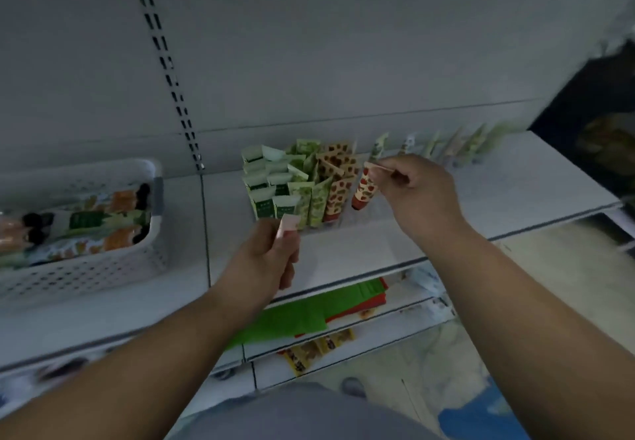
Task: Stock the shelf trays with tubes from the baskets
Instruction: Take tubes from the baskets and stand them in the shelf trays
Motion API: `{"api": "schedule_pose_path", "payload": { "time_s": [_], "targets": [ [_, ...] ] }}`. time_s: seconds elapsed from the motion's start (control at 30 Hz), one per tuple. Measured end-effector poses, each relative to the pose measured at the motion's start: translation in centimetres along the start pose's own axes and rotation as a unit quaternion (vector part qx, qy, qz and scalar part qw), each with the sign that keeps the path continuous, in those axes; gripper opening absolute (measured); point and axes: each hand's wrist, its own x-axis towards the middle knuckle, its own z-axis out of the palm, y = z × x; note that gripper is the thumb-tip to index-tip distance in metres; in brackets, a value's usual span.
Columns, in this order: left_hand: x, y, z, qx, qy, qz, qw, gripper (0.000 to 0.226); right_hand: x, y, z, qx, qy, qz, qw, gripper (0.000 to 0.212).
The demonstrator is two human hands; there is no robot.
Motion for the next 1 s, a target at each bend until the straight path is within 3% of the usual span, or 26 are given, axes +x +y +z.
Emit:
{"api": "schedule_pose_path", "payload": {
  "time_s": [0.23,0.47,0.57,0.67,0.83,0.93,1.0],
  "targets": [
    [0.3,-0.1,6.0,-0.028,0.122,0.002,0.992,0.011,4.4,4.7,0.6,0.030,-0.135,-0.104,0.985,0.017],
    [0.0,0.6,9.0,-0.059,0.165,-0.034,0.984,0.005,6.1,5.7,1.7,-0.032,-0.254,-0.203,0.945,0.012],
    [0.7,0.8,9.3,-0.020,0.147,-0.016,0.989,0.006,6.0,6.0,1.8,-0.040,-0.183,-0.181,0.965,0.028],
    [1.7,1.1,9.6,0.011,0.115,0.007,0.993,0.010,5.2,5.7,0.0,0.041,-0.128,-0.157,0.978,0.019],
    [4.0,1.5,11.6,0.015,0.058,0.044,0.997,0.007,3.6,4.9,-2.4,0.070,-0.302,-0.087,0.947,0.009],
    [4.4,1.8,13.1,0.045,0.066,0.046,0.996,0.007,4.0,5.6,-3.4,0.085,-0.306,-0.061,0.946,0.008],
    [4.6,1.8,13.7,0.094,0.111,0.052,0.988,0.010,4.8,5.8,-4.4,0.077,-0.312,-0.058,0.945,0.008]
  ]
}}
